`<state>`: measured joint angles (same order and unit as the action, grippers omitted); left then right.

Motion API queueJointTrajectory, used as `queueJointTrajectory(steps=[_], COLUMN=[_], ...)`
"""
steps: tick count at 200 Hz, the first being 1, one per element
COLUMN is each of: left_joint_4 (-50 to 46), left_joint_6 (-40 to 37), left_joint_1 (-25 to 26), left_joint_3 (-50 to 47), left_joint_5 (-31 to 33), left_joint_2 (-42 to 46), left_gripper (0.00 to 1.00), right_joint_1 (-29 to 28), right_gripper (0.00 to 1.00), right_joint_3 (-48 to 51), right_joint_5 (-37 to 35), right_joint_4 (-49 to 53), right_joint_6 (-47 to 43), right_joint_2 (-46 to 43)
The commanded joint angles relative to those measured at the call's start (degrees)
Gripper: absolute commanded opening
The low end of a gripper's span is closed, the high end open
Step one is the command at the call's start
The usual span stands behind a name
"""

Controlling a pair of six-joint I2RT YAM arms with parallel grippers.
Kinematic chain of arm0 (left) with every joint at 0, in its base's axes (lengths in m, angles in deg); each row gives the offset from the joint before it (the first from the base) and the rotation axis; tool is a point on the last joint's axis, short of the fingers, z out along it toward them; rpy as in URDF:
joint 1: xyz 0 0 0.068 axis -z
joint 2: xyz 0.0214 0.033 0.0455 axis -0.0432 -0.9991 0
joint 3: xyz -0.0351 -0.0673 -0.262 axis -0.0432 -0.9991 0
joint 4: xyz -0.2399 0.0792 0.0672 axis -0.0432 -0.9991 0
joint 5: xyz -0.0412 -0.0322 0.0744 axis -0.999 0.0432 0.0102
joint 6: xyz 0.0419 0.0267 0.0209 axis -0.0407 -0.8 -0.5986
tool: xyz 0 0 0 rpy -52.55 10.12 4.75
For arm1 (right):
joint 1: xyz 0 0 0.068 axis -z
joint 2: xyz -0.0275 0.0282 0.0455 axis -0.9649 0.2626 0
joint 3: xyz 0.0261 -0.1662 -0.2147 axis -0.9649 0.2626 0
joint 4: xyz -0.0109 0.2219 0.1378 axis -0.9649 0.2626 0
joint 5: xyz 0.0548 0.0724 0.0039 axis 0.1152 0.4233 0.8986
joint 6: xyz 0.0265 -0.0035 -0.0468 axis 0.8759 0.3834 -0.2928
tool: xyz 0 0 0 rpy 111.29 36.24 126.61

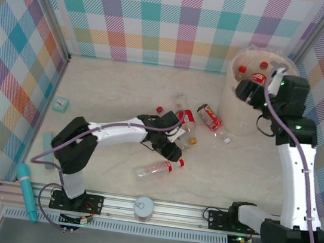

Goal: Put the plastic bottles in the bin

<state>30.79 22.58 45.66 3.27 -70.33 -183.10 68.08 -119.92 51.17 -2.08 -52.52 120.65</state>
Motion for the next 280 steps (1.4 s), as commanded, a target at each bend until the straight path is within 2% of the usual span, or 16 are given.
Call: queueJointTrajectory(steps=[1, 23, 42, 60, 100, 140, 186, 211, 247, 280], left_joint_4=[1.5, -4.3, -9.8, -12.2, -14.8, -15.0, -11.0, -11.4, -9.6, -8.2], left_joint_6=[-1.4, -7.5, -14.1, -17.7, -18.4, -17.6, -13.6, -12.9, -12.0, -10.8], left_joint_1=[-4.0, -5.5, -4.9, -3.2, 2.8, 8.1, 11.0, 12.4, 12.4, 11.7], left_joint_3=[-1.6, -2.0, -3.6, -6.9, -10.5, -12.2, -10.6, -10.6, -12.4, -12.9], left_joint_5=[-0.9, 0.9, -1.7, 0.2, 1.9, 2.4, 0.9, 3.7, 5.9, 8.3], left_joint_2=[6.6, 9.1, 9.6, 10.4, 11.7, 9.3, 6.4, 3.6, 0.9, 2.3], left_gripper=[0.52, 0.71, 0.91, 1.00, 1.00, 1.00, 1.00, 1.00, 0.90, 0.69], right_joint_1=[-4.7, -9.1, -10.2, -10.2, -10.3, -10.2, -10.3, -10.2, -10.2, -10.2], right_gripper=[0.85, 0.85, 0.85, 0.84, 0.84, 0.85, 0.85, 0.85, 0.85, 0.85], right_joint_3=[6.3, 14.1, 19.8, 22.7, 23.0, 23.6, 24.3, 24.4, 24.7, 25.2], right_joint_5=[2.5, 4.8, 5.0, 3.7, -0.1, -0.7, -1.4, -2.0, -1.5, -0.5], right_joint_4=[1.3, 0.2, -1.2, -1.1, 1.7, 2.3, 2.2, 2.7, 2.6, 3.0], right_joint_6=[5.1, 9.8, 12.7, 13.8, 13.8, 14.1, 14.5, 14.5, 14.9, 15.5], right_joint_2=[-2.9, -5.3, -8.1, -10.2, -13.7, -14.8, -15.5, -16.1, -17.0, -17.6])
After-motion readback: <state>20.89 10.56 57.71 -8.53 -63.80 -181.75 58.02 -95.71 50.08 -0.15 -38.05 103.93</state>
